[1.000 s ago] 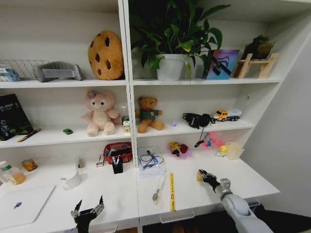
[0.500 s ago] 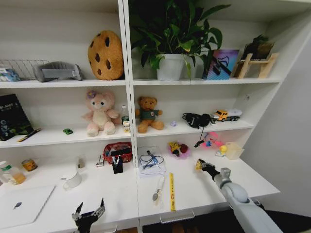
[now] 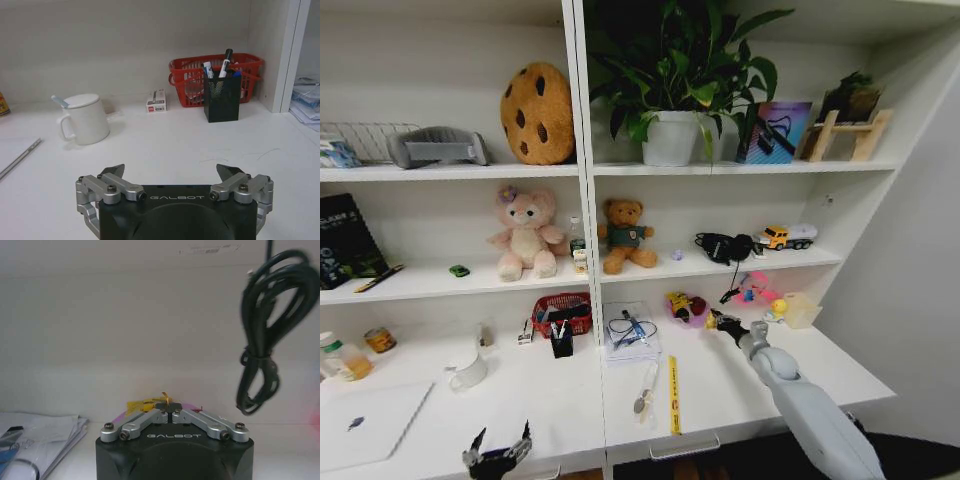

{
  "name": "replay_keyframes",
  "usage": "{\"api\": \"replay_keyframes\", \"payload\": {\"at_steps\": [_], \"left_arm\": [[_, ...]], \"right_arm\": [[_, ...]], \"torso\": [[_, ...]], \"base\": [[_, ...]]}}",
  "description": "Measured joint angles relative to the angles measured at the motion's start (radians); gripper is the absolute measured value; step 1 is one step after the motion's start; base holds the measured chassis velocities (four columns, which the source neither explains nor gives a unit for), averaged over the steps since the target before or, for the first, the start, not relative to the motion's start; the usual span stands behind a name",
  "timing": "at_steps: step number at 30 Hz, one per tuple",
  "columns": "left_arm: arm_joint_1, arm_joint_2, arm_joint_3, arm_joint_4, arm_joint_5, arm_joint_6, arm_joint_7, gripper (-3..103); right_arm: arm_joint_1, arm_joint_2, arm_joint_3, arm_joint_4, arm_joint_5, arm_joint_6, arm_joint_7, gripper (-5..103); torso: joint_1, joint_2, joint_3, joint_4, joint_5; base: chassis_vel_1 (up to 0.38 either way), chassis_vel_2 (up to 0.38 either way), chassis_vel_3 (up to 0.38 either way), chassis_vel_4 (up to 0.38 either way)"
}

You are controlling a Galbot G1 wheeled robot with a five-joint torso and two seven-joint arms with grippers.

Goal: Organize the objects on the table.

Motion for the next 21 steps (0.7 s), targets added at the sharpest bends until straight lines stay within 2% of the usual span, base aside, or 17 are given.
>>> {"api": "replay_keyframes", "payload": {"at_steps": [1,4,12,21], "left_arm": [[0.0,0.0,0.0,0.0,0.0,0.0,0.0,100],[0.0,-0.003,-0.008,0.003,-0.004,-0.003,0.0,100],[-0.019,0.002,-0.006,0.022,-0.022,0.0,-0.002,100],[-0.026,0.012,-0.01,0.031,-0.038,0.003,-0.004,100]], "right_arm": [[0.0,0.0,0.0,0.0,0.0,0.0,0.0,0],[0.071,0.061,-0.012,-0.102,-0.022,0.014,-0.01,0],[0.132,0.123,-0.005,-0.223,-0.061,0.047,-0.021,0],[0.14,0.136,0.042,-0.264,-0.087,0.067,-0.025,0]], "torso": [[0.0,0.0,0.0,0.0,0.0],[0.0,0.0,0.0,-0.0003,0.0003],[0.0,0.0,0.0,-0.0006,0.0],[0.0,0.0,0.0,-0.0006,0.0]], "base": [[0.0,0.0,0.0,0.0],[0.0,0.0,0.0,0.0],[0.0,0.0,0.0,0.0],[0.0,0.0,0.0,0.0]]}}
